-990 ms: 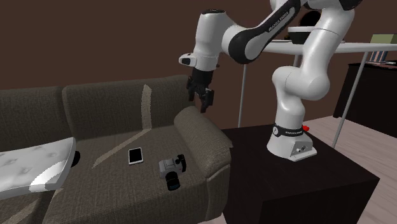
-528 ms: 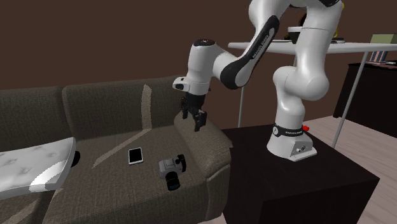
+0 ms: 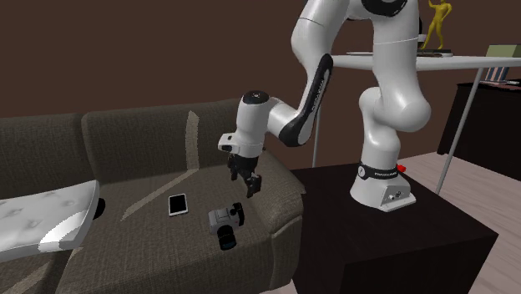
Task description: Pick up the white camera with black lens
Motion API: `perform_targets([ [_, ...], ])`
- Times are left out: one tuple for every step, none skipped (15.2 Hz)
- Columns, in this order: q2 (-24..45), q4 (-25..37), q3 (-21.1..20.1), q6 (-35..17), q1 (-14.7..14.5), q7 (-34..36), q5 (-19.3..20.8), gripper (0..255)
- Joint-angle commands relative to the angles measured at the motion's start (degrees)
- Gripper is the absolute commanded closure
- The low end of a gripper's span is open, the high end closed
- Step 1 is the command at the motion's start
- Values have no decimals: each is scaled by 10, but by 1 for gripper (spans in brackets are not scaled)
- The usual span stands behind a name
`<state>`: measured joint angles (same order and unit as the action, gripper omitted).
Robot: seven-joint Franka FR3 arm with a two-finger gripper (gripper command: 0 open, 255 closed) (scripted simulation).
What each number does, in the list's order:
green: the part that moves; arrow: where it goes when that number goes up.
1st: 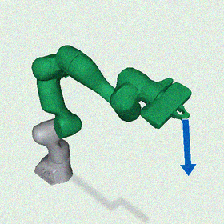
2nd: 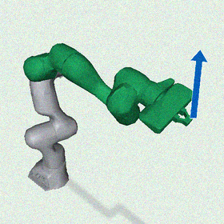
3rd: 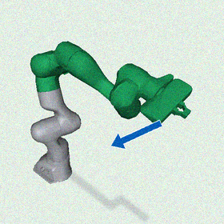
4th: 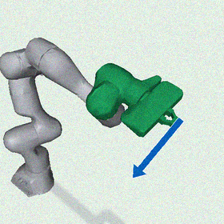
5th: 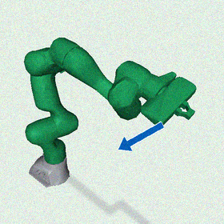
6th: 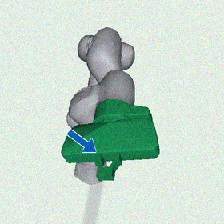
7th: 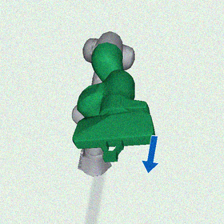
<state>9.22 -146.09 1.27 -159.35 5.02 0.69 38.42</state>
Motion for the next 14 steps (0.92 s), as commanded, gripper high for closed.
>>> perform_targets([
  [54, 26, 16, -25, -6, 33, 49, 0],
  [80, 40, 25, -35, -12, 47, 70, 0],
  [105, 54, 35, -45, -18, 61, 89, 0],
  [131, 69, 45, -55, -24, 74, 107, 0],
  [153, 83, 54, -64, -31, 84, 120, 0],
  [162, 87, 60, -70, -35, 92, 127, 0],
  [172, 91, 65, -75, -40, 100, 134, 0],
  [181, 95, 70, -81, -44, 108, 141, 0],
  [191, 99, 76, -86, -49, 116, 147, 0],
  [200, 103, 81, -92, -53, 124, 153, 0],
  [210, 108, 86, -98, -58, 132, 159, 0],
  [219, 113, 92, -103, -62, 140, 165, 0],
  [225, 115, 95, -107, -65, 144, 168, 0],
  [225, 115, 95, -107, -65, 144, 168, 0],
])
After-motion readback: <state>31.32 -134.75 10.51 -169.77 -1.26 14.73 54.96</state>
